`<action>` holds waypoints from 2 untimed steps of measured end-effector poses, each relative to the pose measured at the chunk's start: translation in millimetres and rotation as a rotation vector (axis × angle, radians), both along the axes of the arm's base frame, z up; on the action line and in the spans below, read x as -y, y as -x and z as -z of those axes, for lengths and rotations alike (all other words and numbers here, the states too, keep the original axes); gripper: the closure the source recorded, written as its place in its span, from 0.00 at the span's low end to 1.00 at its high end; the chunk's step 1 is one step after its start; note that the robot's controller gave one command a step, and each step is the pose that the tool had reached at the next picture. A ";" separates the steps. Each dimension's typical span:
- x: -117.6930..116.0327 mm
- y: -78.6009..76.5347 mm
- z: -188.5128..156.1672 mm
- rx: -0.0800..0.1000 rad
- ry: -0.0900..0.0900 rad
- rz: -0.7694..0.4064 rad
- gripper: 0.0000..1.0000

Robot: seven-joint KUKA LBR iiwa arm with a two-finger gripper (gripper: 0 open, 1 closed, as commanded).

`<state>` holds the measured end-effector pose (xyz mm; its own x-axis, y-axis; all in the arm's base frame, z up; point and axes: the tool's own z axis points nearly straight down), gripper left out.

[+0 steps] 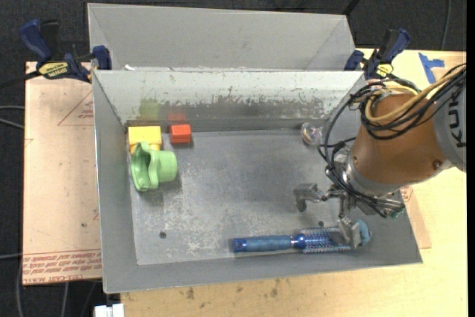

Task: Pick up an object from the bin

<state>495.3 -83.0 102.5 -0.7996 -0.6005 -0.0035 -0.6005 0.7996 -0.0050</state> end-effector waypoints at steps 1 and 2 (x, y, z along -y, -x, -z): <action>-31.9 7.6 25.6 0.002 -0.005 0.076 0.00; -31.5 9.0 26.3 -0.002 -0.005 0.079 1.00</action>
Offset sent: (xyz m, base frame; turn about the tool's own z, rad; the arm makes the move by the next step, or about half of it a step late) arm -0.0102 0.0302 -0.0261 0.0776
